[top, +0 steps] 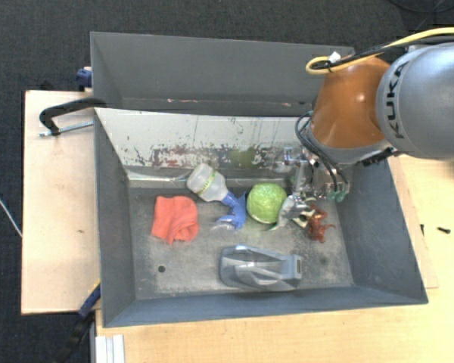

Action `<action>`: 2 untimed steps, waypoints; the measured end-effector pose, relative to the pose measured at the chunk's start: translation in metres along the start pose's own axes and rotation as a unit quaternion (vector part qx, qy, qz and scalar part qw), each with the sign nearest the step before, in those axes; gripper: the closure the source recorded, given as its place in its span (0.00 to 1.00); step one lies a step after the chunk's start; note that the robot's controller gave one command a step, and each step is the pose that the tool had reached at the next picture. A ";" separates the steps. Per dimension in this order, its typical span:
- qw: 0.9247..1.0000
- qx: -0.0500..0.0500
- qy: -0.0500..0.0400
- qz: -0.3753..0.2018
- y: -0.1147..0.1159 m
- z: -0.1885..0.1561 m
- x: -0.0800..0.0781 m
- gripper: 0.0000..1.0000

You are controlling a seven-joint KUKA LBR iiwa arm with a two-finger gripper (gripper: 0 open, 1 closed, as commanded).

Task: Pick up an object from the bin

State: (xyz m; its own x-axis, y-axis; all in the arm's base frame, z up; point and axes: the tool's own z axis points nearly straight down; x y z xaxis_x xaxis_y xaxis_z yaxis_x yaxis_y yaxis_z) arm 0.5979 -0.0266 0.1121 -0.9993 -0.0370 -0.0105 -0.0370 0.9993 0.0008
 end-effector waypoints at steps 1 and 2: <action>1.000 0.000 0.006 -0.015 -0.003 0.036 0.005 0.00; 1.000 0.002 -0.004 -0.006 0.002 0.035 -0.007 1.00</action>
Offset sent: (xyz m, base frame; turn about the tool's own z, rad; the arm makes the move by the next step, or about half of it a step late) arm 0.0013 0.0034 -0.0421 -0.0134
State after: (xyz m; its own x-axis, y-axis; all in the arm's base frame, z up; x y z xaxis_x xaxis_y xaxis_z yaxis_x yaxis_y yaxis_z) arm 0.6051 -0.0243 0.0769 -0.9987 -0.0482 -0.0184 -0.0481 0.9988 -0.0025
